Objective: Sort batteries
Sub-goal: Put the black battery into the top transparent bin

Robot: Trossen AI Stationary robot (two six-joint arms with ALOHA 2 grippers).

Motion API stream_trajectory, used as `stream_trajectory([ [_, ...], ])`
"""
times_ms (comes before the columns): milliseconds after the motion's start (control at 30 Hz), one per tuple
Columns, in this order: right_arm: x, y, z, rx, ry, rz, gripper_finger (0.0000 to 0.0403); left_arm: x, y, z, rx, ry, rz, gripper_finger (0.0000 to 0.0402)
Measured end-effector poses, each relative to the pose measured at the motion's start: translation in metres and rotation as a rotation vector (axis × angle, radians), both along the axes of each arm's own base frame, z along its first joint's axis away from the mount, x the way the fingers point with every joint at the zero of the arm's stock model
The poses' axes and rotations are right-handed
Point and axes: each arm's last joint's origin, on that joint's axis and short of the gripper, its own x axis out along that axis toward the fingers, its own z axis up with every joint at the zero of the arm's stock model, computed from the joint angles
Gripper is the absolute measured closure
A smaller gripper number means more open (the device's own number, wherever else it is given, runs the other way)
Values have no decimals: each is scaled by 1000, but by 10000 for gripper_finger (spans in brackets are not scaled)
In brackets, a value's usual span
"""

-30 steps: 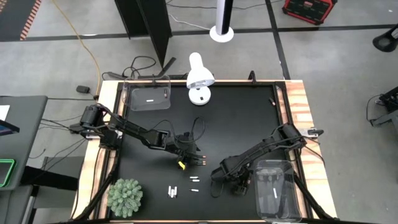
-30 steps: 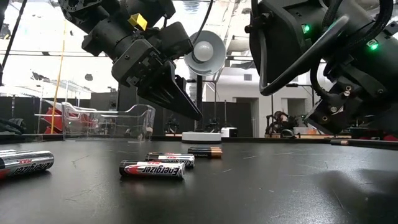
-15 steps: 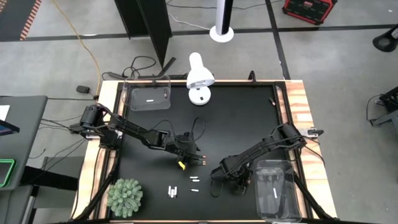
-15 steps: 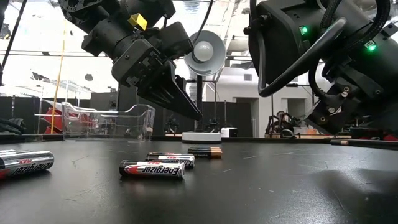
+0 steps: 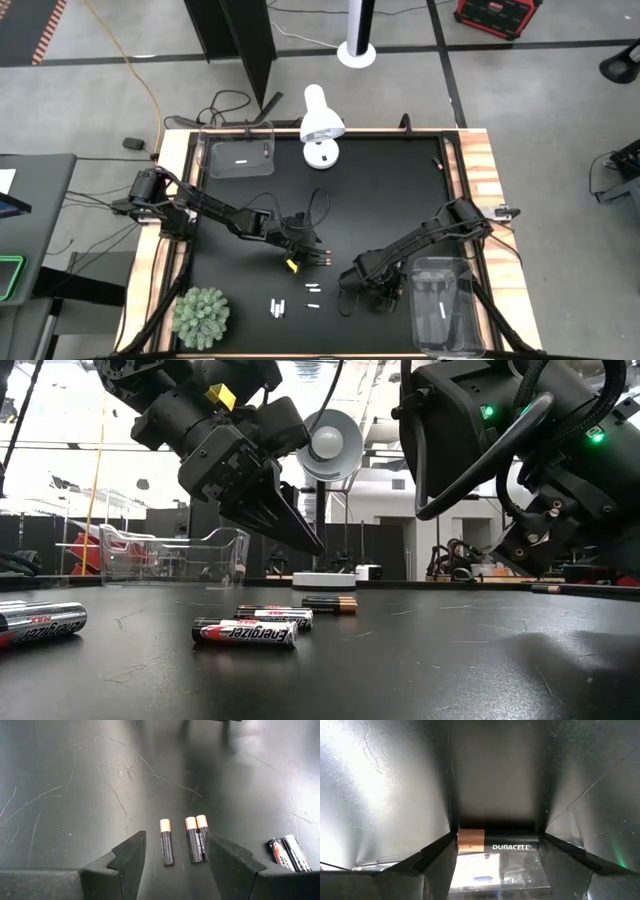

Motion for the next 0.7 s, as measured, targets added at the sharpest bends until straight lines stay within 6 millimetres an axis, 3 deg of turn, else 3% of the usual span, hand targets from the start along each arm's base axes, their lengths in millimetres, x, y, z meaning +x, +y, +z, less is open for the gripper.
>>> stream_trajectory([
  [700,5,0,9,-41,-19,30,113,2,0,2,-4,-32,0,203],
])
